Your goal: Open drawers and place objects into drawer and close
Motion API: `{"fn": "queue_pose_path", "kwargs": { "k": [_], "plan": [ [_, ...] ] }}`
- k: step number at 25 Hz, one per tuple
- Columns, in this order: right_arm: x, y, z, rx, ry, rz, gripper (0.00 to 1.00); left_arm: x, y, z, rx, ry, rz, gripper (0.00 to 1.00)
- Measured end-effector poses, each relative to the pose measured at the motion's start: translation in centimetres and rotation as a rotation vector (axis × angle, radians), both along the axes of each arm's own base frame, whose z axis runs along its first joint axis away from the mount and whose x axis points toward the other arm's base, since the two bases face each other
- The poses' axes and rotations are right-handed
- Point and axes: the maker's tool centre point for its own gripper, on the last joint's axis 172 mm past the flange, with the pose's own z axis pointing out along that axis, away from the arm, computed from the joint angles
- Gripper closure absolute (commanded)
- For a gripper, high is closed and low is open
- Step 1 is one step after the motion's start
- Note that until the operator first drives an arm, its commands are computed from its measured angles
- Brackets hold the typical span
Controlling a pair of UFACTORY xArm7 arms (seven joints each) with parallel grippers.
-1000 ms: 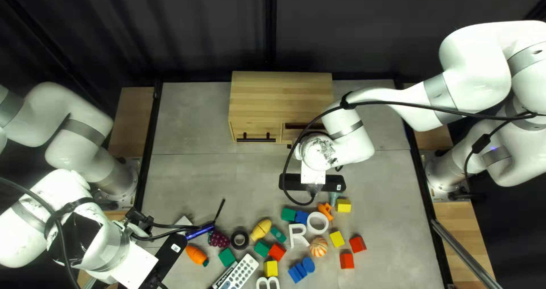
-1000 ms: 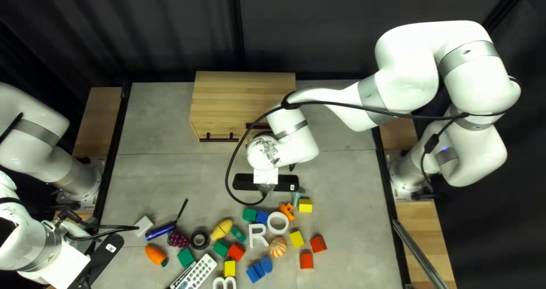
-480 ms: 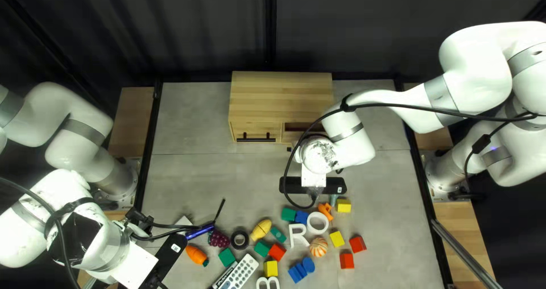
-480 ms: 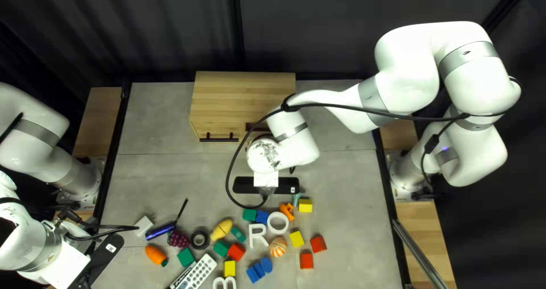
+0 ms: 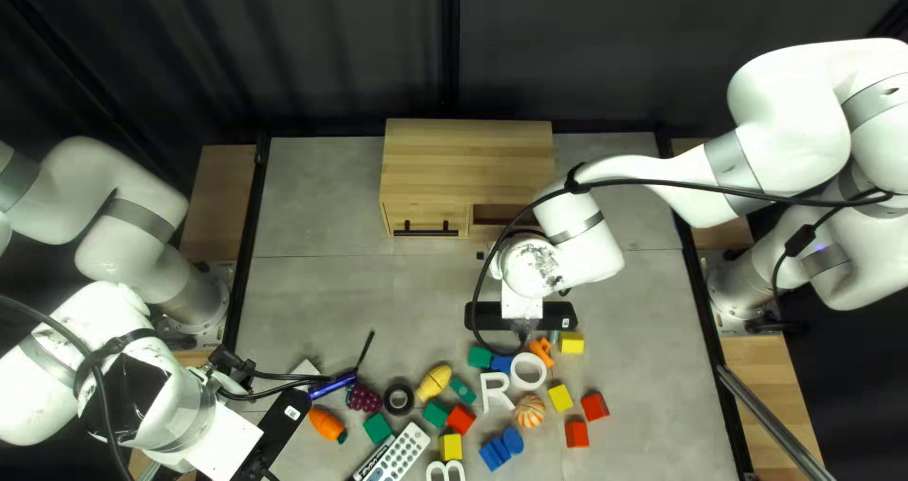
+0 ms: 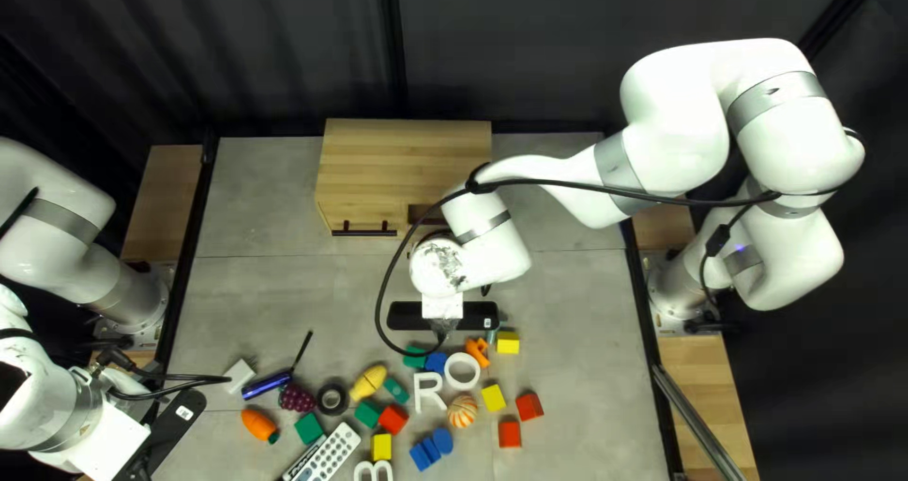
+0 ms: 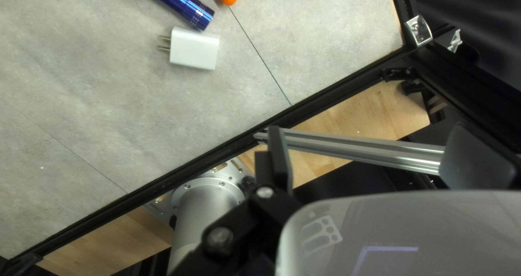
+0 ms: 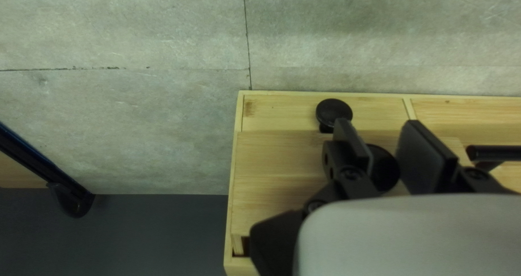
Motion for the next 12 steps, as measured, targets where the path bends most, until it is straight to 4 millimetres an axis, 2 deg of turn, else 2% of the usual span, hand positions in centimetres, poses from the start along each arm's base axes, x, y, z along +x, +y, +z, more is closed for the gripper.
{"fn": "queue_pose_path", "kwargs": {
  "k": [12],
  "plan": [
    [0.1, 1.4, 0.4, 0.002, -0.003, 0.017, 0.9, 0.0, 0.0, 0.0, 0.0, 0.0, 0.0, 0.0]
  ]
}}
